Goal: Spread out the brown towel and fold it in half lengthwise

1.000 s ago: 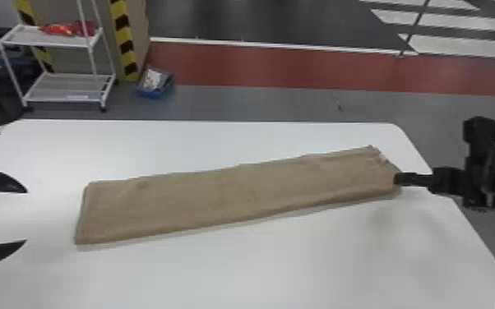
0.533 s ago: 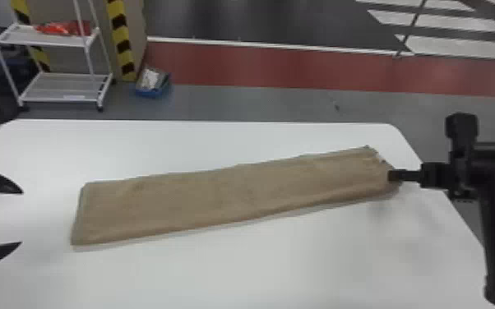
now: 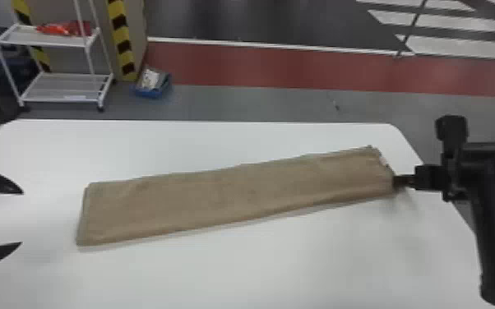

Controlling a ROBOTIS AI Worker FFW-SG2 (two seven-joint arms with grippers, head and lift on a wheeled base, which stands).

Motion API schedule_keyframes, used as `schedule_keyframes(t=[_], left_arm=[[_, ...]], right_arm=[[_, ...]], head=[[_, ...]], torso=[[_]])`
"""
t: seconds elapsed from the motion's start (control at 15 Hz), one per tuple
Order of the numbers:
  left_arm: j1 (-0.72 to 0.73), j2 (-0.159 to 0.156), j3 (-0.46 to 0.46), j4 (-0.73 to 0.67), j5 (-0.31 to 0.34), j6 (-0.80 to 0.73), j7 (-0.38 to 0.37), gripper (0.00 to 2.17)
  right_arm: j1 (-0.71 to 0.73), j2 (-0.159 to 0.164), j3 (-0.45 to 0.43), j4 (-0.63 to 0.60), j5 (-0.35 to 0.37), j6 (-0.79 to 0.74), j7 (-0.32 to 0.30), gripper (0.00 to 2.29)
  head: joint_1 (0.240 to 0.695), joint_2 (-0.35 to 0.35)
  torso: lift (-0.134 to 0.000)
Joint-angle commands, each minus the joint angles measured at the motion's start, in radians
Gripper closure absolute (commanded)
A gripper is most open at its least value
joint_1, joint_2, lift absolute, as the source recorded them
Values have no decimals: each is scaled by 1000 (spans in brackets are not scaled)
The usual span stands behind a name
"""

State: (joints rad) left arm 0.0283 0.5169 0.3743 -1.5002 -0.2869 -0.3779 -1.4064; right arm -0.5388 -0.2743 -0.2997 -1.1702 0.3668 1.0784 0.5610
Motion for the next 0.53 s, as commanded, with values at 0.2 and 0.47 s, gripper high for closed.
schedule_keyframes(t=[0.2,0.47], left_arm=[[2,5,9,0,0,-12,-14,157],[4,6,12,-3,0,-22,-20,157]], right_arm=[[155,0,-12,-276,-51,286,65,1629],[283,-2,-19,-457,-55,430,89,1629]], head=[[695,-116],[695,-94]], torso=[[-124],[-124]])
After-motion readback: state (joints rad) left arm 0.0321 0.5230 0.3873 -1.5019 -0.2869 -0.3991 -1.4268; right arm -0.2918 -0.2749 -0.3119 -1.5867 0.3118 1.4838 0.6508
